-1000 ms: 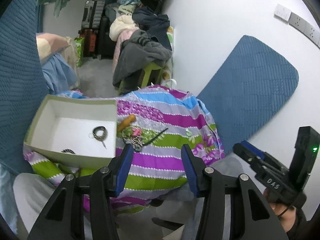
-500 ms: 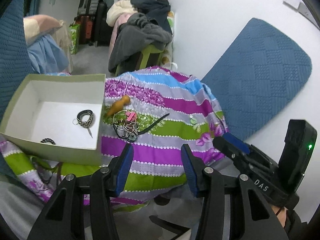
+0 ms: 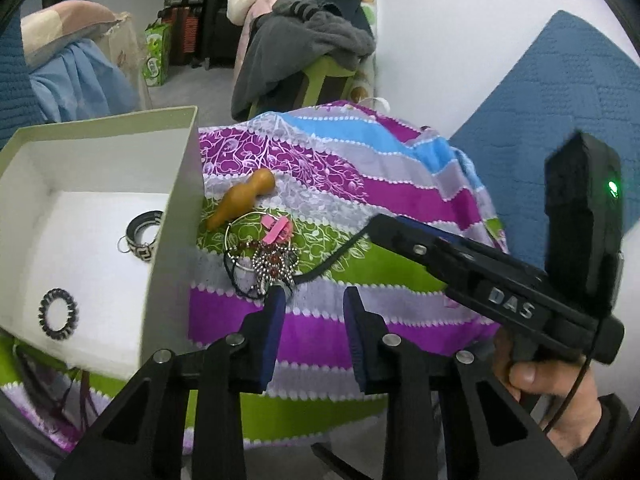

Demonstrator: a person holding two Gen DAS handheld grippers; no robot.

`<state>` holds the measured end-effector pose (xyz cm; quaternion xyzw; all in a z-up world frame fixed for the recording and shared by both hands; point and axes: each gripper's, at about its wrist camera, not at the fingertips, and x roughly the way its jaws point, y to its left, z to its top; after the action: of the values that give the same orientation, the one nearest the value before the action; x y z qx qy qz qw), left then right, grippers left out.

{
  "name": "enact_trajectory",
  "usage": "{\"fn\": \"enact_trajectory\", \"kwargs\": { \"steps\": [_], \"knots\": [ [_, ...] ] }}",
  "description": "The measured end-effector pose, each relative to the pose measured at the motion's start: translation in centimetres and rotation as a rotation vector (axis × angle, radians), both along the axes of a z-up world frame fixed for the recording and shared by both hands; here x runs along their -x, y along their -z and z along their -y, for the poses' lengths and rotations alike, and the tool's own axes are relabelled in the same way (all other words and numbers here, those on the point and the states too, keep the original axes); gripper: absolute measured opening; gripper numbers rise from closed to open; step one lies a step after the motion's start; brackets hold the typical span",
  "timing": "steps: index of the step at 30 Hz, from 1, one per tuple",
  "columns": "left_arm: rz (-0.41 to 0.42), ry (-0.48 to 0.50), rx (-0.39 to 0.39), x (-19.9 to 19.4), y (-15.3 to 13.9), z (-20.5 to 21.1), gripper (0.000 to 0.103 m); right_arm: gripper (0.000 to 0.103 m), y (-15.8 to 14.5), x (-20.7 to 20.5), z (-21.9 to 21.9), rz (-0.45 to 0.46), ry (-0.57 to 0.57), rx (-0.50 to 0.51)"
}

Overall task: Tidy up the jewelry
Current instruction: 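Move both open grippers back to the remaining jewelry beside the box, then grasp beaded bracelet with left gripper while right gripper grasps pink hair clip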

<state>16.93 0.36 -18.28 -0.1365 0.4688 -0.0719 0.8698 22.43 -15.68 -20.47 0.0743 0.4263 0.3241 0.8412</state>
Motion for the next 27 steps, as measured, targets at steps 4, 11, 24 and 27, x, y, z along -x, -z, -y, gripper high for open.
{"fn": "enact_trajectory", "kwargs": {
  "steps": [4,11,24,27],
  "knots": [
    [-0.016,-0.033,-0.011,-1.4,1.4,0.1,0.026,0.029,2.1,-2.8,-1.4,-0.063,-0.055,0.016],
    [-0.035,-0.093,-0.053,-3.3,3.5,0.1,0.024,0.026,4.3,-4.9,-3.6,-0.12,-0.123,0.044],
    [-0.061,-0.142,-0.112,-4.5,5.7,0.7,0.024,0.018,6.6,-7.2,-5.6,-0.208,-0.181,0.044],
    [-0.069,-0.151,-0.093,-4.6,5.8,0.5,0.022,0.013,6.9,-7.4,-5.5,-0.237,-0.177,0.016]
  ]
}}
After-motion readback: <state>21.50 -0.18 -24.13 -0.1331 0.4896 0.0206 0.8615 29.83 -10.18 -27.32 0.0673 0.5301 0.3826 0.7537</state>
